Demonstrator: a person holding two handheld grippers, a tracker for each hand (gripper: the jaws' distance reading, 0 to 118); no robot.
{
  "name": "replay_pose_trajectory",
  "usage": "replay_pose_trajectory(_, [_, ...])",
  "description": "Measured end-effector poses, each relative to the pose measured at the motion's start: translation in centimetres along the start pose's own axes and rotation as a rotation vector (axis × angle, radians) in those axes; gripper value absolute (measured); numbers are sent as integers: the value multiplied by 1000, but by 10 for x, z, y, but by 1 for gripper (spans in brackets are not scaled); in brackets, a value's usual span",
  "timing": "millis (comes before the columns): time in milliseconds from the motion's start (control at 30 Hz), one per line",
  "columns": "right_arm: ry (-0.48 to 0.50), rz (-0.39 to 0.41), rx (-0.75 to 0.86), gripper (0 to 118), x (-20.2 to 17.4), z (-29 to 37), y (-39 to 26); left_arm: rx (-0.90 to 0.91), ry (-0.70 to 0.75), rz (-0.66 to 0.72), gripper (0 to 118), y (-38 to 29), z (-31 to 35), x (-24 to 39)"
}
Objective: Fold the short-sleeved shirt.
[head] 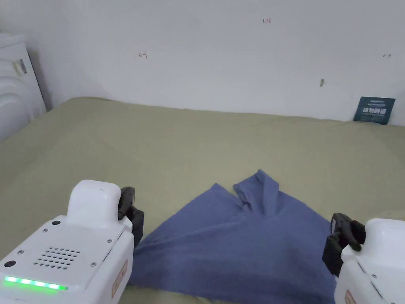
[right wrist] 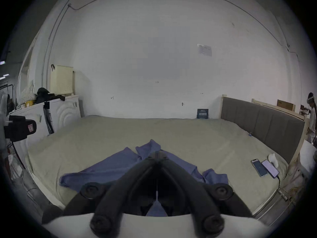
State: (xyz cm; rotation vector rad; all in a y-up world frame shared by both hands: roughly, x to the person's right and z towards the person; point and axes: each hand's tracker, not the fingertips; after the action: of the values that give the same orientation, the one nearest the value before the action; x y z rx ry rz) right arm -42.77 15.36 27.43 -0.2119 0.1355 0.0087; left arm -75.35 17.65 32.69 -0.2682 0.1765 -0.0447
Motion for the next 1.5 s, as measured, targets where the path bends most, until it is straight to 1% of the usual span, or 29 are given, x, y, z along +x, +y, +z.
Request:
replay_pose_trajectory(100, [1,14,-15,2,-7,-5,-7,-99,4,43,0,-13,-13,-32])
replay_pose_trajectory(133, [9,12,-21,2,-10,-7,-9,-156,-15,84,0,-20,-22,-47])
replay_pose_trajectory(200, [26,19,-50,2,-14,-12,-14,-274,-65,122,0,-37,-41,-73])
replay_pose_trajectory(300, [40,13,-76,2,-21,-21,-24,-477,-58,173,0,-72,-73,-103])
replay_pose_trajectory(333, [42,18,-103,2,-24,-25,-27,-564,-105,194,0,-81,-83,-112])
replay_pose_trajectory(400, [55,15,-135,2,-27,-32,-34,-659,-99,264,0,-102,-99,-123])
replay_pose_trajectory(433, [65,18,-153,2,-28,-35,-37,-698,-147,274,1,-111,-107,-127])
replay_pose_trajectory(467, [59,31,-168,2,-30,-39,-40,-715,-165,299,12,-119,-117,-135])
replay_pose_trajectory(500, [55,37,-170,2,-30,-41,-43,-739,-165,313,43,-123,-124,-137])
replay_pose_trajectory(533, [59,38,-178,2,-30,-43,-46,-770,-185,321,96,-128,-133,-137])
replay_pose_trajectory(567, [61,36,-192,2,-29,-45,-47,-775,-166,328,118,-133,-141,-135])
replay_pose_trajectory(633, [59,30,-204,2,-28,-48,-50,-756,-149,319,117,-136,-151,-132])
replay_pose_trajectory(733, [59,29,-217,2,-27,-49,-50,-815,-135,286,117,-145,-171,-123])
replay_pose_trajectory(833, [59,26,-230,2,-24,-51,-54,-840,-95,198,113,-152,-184,-109])
replay_pose_trajectory(867, [58,28,-235,2,-22,-51,-55,-858,-84,171,110,-158,-192,-115])
replay_pose_trajectory(900, [56,27,-241,2,-21,-52,-57,-851,-76,137,101,-157,-192,-113])
replay_pose_trajectory(967, [51,22,-251,2,-17,-53,-60,-816,-35,76,65,-152,-187,-110])
replay_pose_trajectory(1000, [49,18,-256,2,-15,-54,-62,-806,-64,86,58,-150,-180,-109])
replay_pose_trajectory(1033, [49,16,-265,2,-13,-55,-64,-786,-129,125,49,-145,-176,-110])
replay_pose_trajectory(1067, [45,19,-278,2,-12,-57,-66,-785,-108,125,41,-142,-173,-109])
replay_pose_trajectory(1100, [39,18,-288,2,-10,-58,-69,-752,-134,133,1,-142,-172,-109])
replay_pose_trajectory(1133, [37,14,-295,2,-7,-60,-71,-736,-132,139,0,-142,-169,-105])
replay_pose_trajectory(1167, [38,8,-302,2,-4,-63,-73,-774,-124,116,0,-143,-172,-103])
replay_pose_trajectory(1233, [25,14,-320,2,2,-72,-78,-763,-114,86,0,-149,-172,-103])
replay_pose_trajectory(1267, [21,17,-329,2,6,-79,-79,-771,-109,83,0,-140,-167,-91])
replay_pose_trajectory(1333, [22,8,-371,2,18,-101,-81,-780,-111,90,0,-142,-166,-90])
replay_pose_trajectory(1400, [38,-23,-422,2,33,-133,-84,-783,-112,103,0,-141,-167,-88])
replay_pose_trajectory(1467, [72,26,-505,2,48,-178,-86,-779,-111,118,0,-141,-167,-88])
replay_pose_trajectory(1500, [74,36,-507,2,57,-203,-87,-779,-114,119,0,-141,-166,-88])
